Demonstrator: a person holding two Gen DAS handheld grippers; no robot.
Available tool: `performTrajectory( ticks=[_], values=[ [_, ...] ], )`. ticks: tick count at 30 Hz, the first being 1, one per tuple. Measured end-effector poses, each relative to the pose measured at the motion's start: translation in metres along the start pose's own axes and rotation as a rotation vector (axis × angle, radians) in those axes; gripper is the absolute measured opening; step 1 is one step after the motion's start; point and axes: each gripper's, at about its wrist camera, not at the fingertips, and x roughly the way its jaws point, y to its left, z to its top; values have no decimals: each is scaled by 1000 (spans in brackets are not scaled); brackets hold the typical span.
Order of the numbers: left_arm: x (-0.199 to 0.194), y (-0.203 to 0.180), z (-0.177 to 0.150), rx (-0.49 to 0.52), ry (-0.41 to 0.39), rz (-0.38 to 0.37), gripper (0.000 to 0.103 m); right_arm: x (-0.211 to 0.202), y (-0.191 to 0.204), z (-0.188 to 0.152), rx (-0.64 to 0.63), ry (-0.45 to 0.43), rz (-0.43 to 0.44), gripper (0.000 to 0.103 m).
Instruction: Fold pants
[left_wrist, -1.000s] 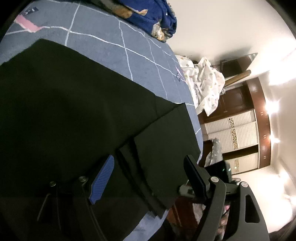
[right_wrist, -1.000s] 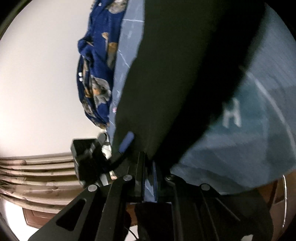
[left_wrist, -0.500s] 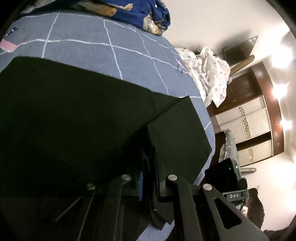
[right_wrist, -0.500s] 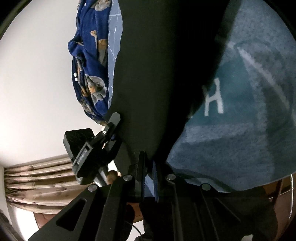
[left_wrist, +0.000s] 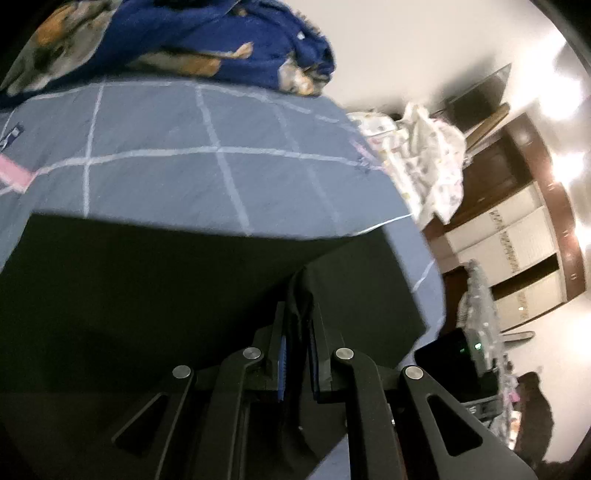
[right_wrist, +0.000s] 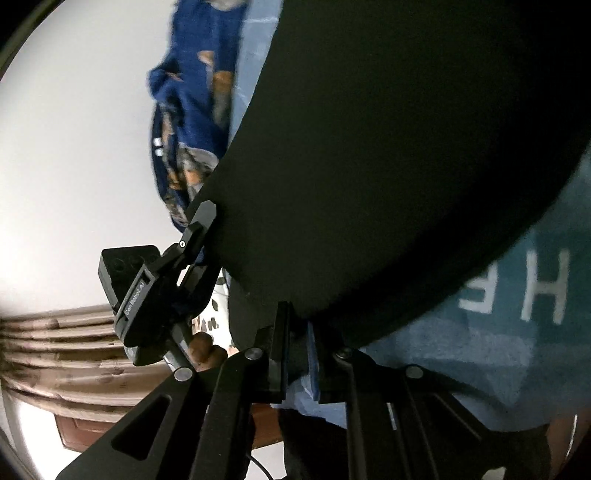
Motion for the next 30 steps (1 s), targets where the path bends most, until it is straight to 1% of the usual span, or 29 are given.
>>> performTrajectory(
  ticks=[3, 5, 6, 7, 8, 10, 11, 12, 14, 16, 18, 19, 21, 24, 26, 27, 28, 29, 30],
  values=[
    [3, 13, -8, -32, -10, -2, 12, 5, -10, -1, 38, 13, 16, 10],
    [1, 19, -9, -42, -21, 21, 20, 4, -8, -1, 23, 13, 12, 11],
    [0, 20, -10, -45, -22, 39, 23, 7, -4, 1, 14, 14, 10, 11],
    [-1, 21, -10, -51, -16, 48, 29, 8, -3, 1, 9, 15, 12, 11],
    [-2, 23, -11, -63, -7, 40, 35, 8, -3, 1, 10, 16, 13, 11],
    [-9, 26, -14, -95, -15, 17, 37, 9, -5, 2, 26, 26, 27, 12],
    [-13, 26, -15, -100, -24, 19, 40, 8, -5, 2, 36, 32, 35, 12],
    [-20, 26, -19, -101, -33, 17, 42, 7, -6, 2, 42, 37, 41, 15],
    [-28, 24, -24, -92, -48, 20, 48, 4, -4, 2, 39, 41, 37, 24],
    [-37, 21, -31, -78, -51, 37, 48, 4, 0, 2, 41, 53, 64, 38],
    [-50, 18, -39, -60, -60, 45, 48, 3, 4, 0, 40, 63, 76, 43],
    [-57, 17, -43, -46, -72, 54, 48, 3, 8, -2, 34, 72, 72, 43],
    [-78, 15, -53, -11, -115, 97, 48, -1, 15, -7, 4, 69, 67, 43],
    [-121, 24, -75, 8, -215, 207, 48, -6, 32, -8, -78, 40, 30, 43],
    [-149, 36, -88, -15, -275, 284, 48, -2, 39, -4, -130, 6, 6, 43],
    [-171, 47, -97, -57, -312, 342, 48, 1, 41, -2, -165, -8, -43, 42],
    [-186, 56, -105, -85, -335, 376, 48, 6, 39, -2, -193, -13, -109, 28],
    [-202, 65, -114, -112, -359, 409, 48, 11, 36, -1, -209, -1, -121, 24],
    [-225, 80, -125, -154, -388, 468, 48, 13, 33, 0, -207, 10, -124, 22]
  ],
)
